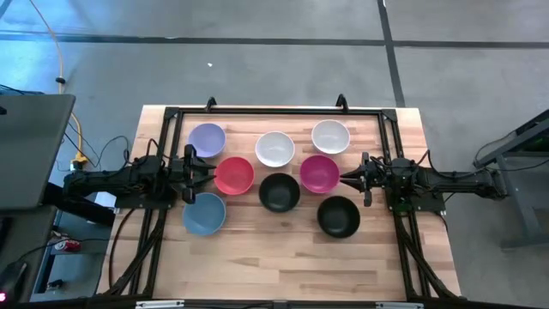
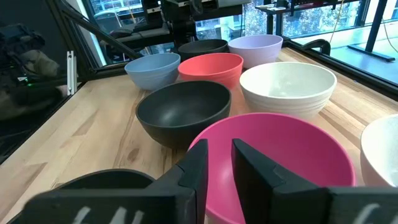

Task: Nest bowls inside each other

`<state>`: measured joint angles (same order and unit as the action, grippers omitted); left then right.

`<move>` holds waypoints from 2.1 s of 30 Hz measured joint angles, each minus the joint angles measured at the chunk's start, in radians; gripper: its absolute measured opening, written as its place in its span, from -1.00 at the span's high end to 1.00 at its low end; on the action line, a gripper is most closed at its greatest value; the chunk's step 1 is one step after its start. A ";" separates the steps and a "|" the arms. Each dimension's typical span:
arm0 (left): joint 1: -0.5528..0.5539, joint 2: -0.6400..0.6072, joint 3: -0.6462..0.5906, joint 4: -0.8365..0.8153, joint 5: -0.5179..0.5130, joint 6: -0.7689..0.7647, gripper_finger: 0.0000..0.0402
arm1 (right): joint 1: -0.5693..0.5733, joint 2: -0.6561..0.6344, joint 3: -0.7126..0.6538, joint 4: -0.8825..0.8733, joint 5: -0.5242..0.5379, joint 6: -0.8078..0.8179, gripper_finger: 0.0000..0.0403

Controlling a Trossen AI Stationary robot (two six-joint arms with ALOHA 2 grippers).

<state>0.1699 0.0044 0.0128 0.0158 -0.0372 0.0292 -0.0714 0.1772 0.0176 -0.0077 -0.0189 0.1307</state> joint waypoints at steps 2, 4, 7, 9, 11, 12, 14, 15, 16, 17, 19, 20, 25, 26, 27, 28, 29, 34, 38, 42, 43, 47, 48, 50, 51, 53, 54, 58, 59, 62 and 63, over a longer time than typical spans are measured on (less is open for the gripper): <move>0.000 0.000 0.000 0.000 0.000 0.000 0.37 | 0.000 0.000 0.000 0.000 0.000 0.000 0.68; 0.000 0.000 0.000 0.000 0.000 0.000 0.37 | 0.000 0.000 0.000 0.000 0.000 0.000 0.68; 0.000 0.000 0.000 0.000 0.000 0.000 0.37 | 0.000 0.000 0.000 0.000 0.000 0.000 0.68; 0.000 0.000 0.000 0.000 0.000 0.000 0.37 | 0.000 0.000 0.000 0.000 0.000 0.000 0.68; 0.000 0.000 0.000 0.000 0.000 0.000 0.37 | 0.000 0.000 0.000 0.000 0.000 0.000 0.68; 0.000 0.000 0.000 0.000 0.000 0.000 0.37 | 0.000 0.000 0.000 0.000 0.000 0.000 0.68; 0.000 0.000 0.000 0.000 0.000 0.000 0.37 | 0.000 0.000 0.000 0.000 0.000 0.000 0.68; 0.000 0.000 0.000 0.000 0.000 0.000 0.37 | 0.000 0.000 0.000 0.000 0.000 0.000 0.68; 0.000 0.000 0.000 0.000 0.000 0.000 0.37 | 0.000 0.000 0.000 0.000 0.000 0.000 0.68; 0.000 0.000 0.000 0.000 0.000 0.000 0.37 | 0.000 0.000 0.000 0.000 0.000 0.000 0.68; 0.000 0.000 0.000 0.000 0.000 0.000 0.37 | 0.000 0.000 0.000 0.000 0.000 0.000 0.68; 0.000 0.000 0.000 0.000 0.000 0.000 0.37 | 0.000 0.000 0.000 0.000 0.000 0.000 0.68; 0.000 0.000 0.000 0.000 0.000 0.000 0.37 | 0.000 0.000 0.000 0.000 0.000 0.000 0.68; 0.000 0.000 0.000 0.000 0.000 0.000 0.37 | 0.000 0.000 0.000 0.000 0.000 0.000 0.68; 0.000 0.000 0.000 0.000 0.000 0.000 0.37 | 0.000 0.000 0.000 0.000 0.000 0.000 0.68; 0.000 0.000 0.000 0.000 0.000 0.000 0.37 | 0.000 0.000 0.000 0.000 0.000 0.000 0.68; 0.000 0.000 0.000 0.000 0.000 0.000 0.37 | 0.000 0.000 0.000 0.000 0.000 0.000 0.68; 0.000 0.000 0.000 0.000 0.000 0.000 0.37 | 0.000 0.000 0.000 0.000 0.000 0.000 0.68; 0.000 0.000 0.000 0.000 0.000 0.000 0.37 | 0.000 0.000 0.000 0.000 0.000 0.000 0.68; 0.000 0.000 0.000 0.002 0.000 0.000 0.37 | 0.000 0.000 0.000 0.000 0.000 0.000 0.68; 0.000 0.000 0.000 0.002 0.000 0.000 0.37 | 0.000 0.000 0.000 0.000 0.000 0.000 0.68; 0.000 0.000 0.000 0.002 0.000 -0.002 0.37 | 0.000 0.000 0.000 0.000 0.000 0.000 0.68; 0.000 0.000 0.000 0.003 0.000 -0.014 0.37 | 0.000 0.000 0.000 0.000 0.000 0.000 0.68; 0.000 0.000 0.000 0.003 0.000 -0.038 0.37 | 0.000 0.000 0.000 0.001 0.000 0.000 0.68; 0.000 0.000 0.000 0.003 0.000 -0.044 0.37 | 0.000 0.000 0.000 0.004 0.002 -0.002 0.68; 0.000 0.000 0.000 0.003 0.000 -0.045 0.37 | 0.000 0.000 0.000 0.011 0.010 -0.008 0.68; 0.000 0.000 0.000 0.003 0.000 -0.045 0.37 | 0.000 0.000 0.000 0.014 0.013 -0.008 0.68; 0.000 0.000 0.000 0.003 0.000 -0.045 0.37 | 0.000 0.000 0.000 0.014 0.047 -0.008 0.68; 0.000 0.000 0.000 0.003 0.000 -0.045 0.37 | 0.000 0.000 0.000 0.016 0.047 -0.008 0.68; 0.000 0.000 0.000 0.003 0.000 -0.045 0.37 | 0.000 0.000 0.000 0.031 0.047 -0.008 0.68; 0.000 0.000 0.000 0.003 0.000 -0.045 0.37 | 0.000 0.000 0.000 0.041 0.047 -0.006 0.68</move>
<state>0.1698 0.0048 0.0128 0.0185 -0.0372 -0.0154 -0.0711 0.1768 0.0174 0.0328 0.0282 0.1245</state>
